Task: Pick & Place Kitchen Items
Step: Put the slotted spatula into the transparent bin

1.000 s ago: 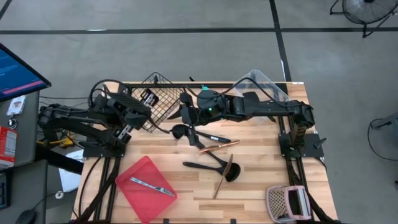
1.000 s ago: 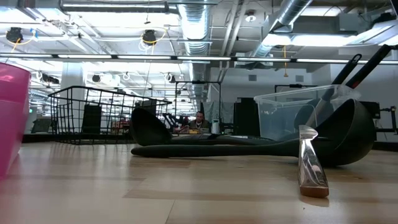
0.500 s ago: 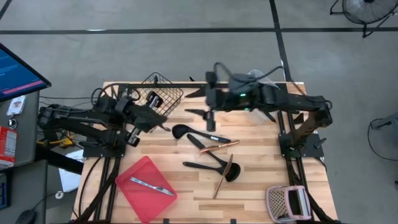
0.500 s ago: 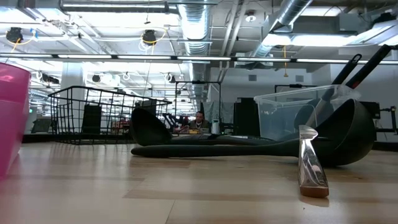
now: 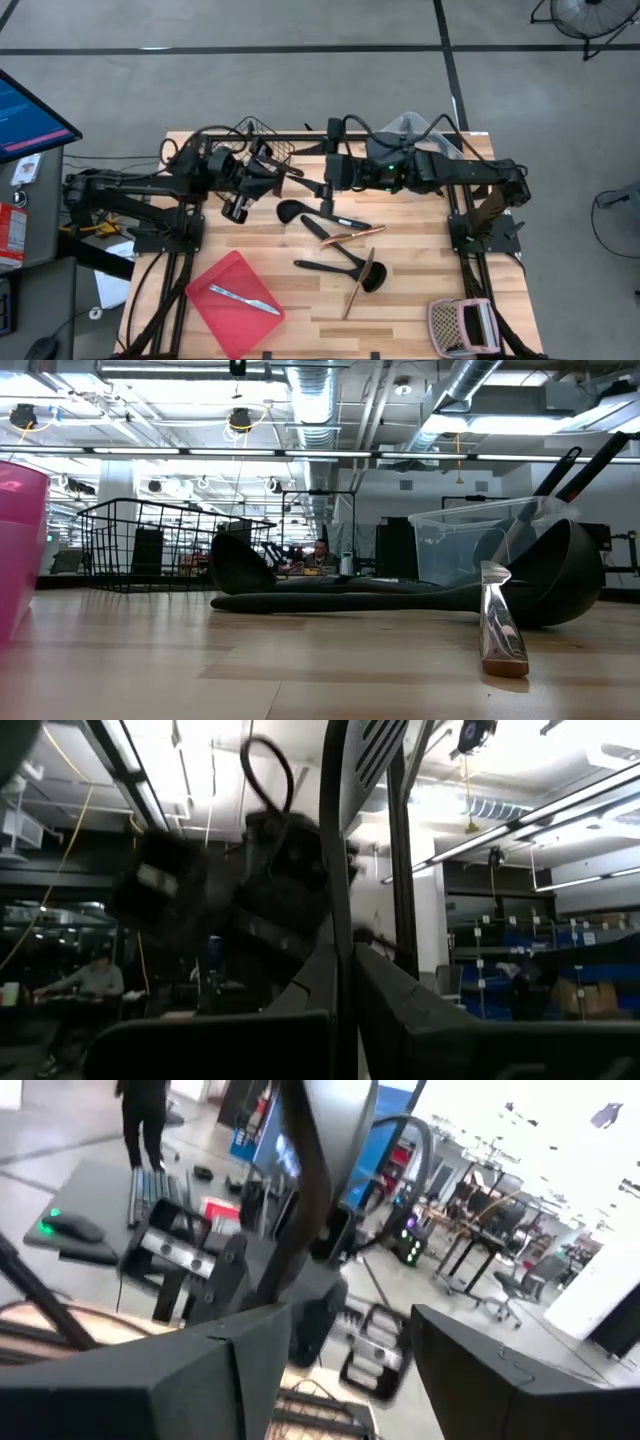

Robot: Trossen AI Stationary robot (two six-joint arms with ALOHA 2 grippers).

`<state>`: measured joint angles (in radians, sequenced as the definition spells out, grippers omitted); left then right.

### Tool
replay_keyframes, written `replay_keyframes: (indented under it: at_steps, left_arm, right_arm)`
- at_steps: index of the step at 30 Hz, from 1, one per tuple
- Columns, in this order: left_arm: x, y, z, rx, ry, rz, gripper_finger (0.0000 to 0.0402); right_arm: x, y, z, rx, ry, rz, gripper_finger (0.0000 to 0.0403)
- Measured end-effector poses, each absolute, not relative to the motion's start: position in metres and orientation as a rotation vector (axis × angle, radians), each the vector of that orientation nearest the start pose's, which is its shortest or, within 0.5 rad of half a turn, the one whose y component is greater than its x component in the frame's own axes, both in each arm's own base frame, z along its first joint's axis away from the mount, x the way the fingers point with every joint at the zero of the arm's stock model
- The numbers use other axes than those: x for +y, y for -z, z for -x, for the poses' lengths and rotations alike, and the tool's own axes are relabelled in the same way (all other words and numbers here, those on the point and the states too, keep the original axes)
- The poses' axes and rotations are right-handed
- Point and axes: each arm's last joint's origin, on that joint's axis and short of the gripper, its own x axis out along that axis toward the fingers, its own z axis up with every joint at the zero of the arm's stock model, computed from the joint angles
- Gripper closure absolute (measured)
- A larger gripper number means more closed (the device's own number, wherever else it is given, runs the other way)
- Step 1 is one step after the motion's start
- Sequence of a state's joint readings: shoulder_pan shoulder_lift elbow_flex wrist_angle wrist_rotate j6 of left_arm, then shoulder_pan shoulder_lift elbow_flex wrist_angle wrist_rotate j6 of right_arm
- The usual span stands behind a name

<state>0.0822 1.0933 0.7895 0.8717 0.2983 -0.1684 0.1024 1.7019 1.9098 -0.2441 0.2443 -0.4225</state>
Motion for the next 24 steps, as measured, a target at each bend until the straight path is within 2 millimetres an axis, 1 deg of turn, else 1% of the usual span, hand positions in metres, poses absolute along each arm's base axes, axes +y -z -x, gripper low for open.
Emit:
replay_keyframes:
  at_steps: [4, 13, 19, 24]
  left_arm:
    - [0.014, -0.37, -0.235, -0.529, 0.247, 0.048, 0.0399]
    - [0.022, -0.371, -0.233, -0.53, 0.219, 0.033, 0.0399]
    - [0.023, -0.371, -0.233, -0.529, 0.199, 0.038, 0.0399]
    - [0.023, -0.371, -0.233, -0.531, 0.198, 0.007, 0.0399]
  right_arm:
    - [0.03, -0.472, -0.378, 0.044, 0.136, 0.423, 0.0198]
    - [0.032, -0.471, -0.378, 0.053, 0.133, 0.414, 0.0198]
    - [0.032, -0.473, -0.366, 0.104, 0.109, 0.398, 0.0198]
    - [0.035, -0.476, -0.364, 0.077, 0.065, 0.364, 0.0198]
